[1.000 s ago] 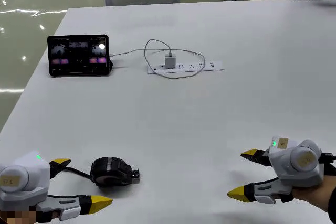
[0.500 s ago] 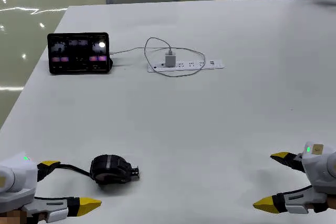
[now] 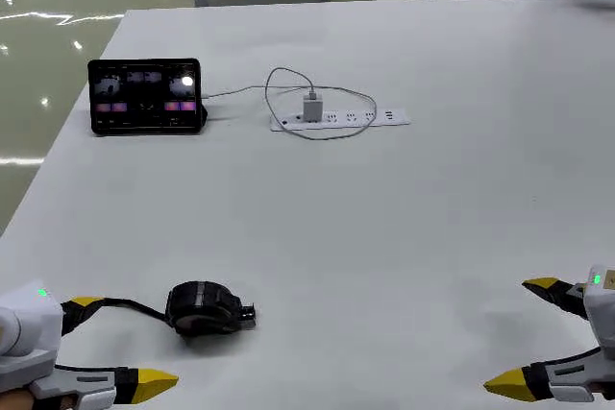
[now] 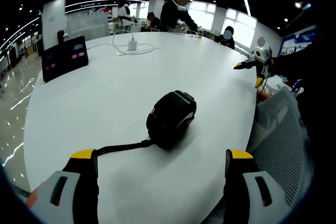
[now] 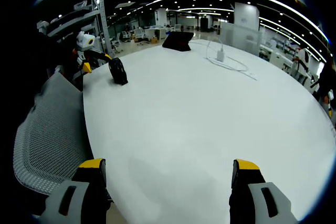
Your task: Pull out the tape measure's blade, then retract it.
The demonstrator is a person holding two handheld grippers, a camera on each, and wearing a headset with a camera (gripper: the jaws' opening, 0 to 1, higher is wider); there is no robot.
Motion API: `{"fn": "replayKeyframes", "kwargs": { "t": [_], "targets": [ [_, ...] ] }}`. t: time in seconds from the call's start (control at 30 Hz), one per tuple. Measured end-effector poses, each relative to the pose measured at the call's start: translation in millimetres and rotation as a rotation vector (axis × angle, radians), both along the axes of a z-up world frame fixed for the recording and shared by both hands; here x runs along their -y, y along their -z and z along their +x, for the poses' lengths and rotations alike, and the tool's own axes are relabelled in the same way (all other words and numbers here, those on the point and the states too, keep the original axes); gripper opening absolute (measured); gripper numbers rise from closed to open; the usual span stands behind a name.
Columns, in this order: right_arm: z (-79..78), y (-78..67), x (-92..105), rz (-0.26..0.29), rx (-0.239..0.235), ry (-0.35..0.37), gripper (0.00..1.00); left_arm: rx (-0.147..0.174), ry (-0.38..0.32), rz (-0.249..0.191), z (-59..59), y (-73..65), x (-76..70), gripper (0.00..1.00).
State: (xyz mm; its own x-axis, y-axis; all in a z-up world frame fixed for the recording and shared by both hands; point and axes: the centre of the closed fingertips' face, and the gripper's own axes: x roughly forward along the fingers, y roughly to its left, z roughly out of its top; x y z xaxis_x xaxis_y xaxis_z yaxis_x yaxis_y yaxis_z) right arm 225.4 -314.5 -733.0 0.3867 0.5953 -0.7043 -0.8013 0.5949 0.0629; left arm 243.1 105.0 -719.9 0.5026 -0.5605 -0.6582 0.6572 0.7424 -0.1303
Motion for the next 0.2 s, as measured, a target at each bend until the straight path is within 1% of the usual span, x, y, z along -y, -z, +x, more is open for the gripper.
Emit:
{"fn": "replayKeyframes", "kwargs": {
  "t": [0.2],
  "targets": [
    [0.0,-2.5,-2.5,0.004,0.001,-0.002,0.99,0.007,-0.008,0.004,0.8,-1.6,-4.5,0.99]
  ]
}}
